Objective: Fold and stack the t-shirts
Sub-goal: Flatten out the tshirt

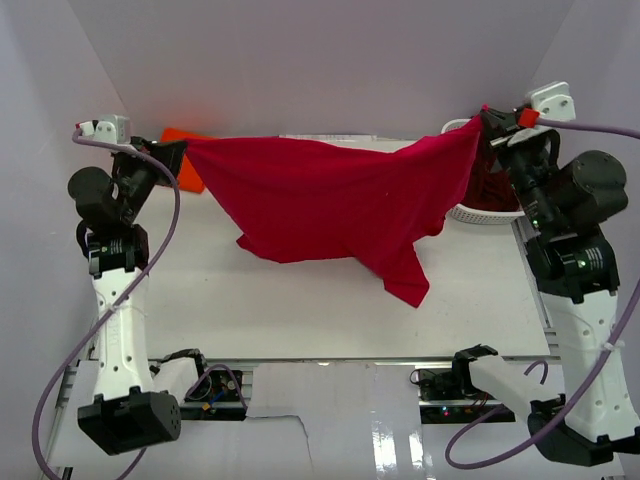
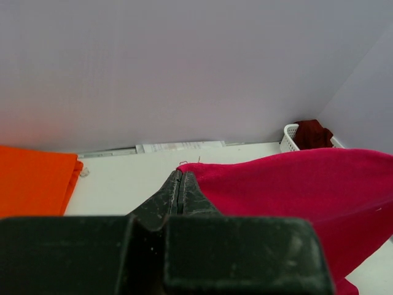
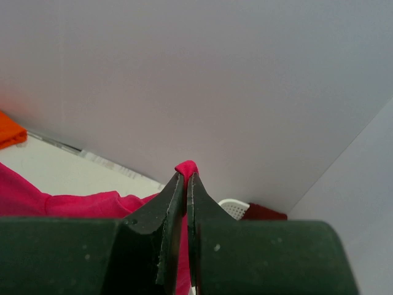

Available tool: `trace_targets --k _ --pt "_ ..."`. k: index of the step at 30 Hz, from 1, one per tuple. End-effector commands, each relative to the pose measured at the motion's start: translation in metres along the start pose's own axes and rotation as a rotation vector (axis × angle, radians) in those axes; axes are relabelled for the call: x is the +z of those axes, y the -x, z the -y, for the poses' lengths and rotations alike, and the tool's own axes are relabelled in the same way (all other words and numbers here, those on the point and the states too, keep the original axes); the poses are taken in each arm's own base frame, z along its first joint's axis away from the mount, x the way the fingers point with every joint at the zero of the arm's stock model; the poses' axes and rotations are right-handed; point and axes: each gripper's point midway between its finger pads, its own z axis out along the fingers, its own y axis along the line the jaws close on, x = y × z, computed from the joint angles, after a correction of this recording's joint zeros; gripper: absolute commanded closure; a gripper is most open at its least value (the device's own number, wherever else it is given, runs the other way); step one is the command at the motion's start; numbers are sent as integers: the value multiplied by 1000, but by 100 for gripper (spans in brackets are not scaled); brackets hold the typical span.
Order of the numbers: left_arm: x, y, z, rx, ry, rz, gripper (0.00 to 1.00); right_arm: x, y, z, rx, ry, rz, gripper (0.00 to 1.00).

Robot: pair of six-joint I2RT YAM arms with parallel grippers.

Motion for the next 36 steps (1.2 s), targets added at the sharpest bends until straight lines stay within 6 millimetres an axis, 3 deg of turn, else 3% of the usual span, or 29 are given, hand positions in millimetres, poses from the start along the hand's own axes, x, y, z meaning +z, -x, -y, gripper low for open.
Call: trace_targets --k 1,2,5,12,17,20,24,27,32,36 --pt "-28 43 30 101 -26 117 100 -44 82 15 -44 -33 240 92" --pt "-32 42 31 104 -20 123 100 -60 96 16 -51 -32 282 92" --pt "-46 49 43 130 -28 140 100 -82 114 17 -73 -38 348 92" --pt "-69 87 69 177 -39 234 100 -159 171 17 -149 -52 581 92" --pt "-110 109 97 217 -29 329 100 -222 202 10 -142 -60 762 92" --pt "-140 124 113 243 -3 404 100 -241 212 3 -137 -44 820 92" --pt "-172 137 126 255 32 504 100 -254 221 -5 -128 -14 872 92" --pt "-185 141 129 278 62 527 100 -266 223 -9 -138 -21 903 92" --pt "-195 149 131 301 92 558 100 -272 217 -15 -151 -27 919 92" --pt "-187 142 124 285 86 543 100 -260 212 -16 -148 -20 893 92"
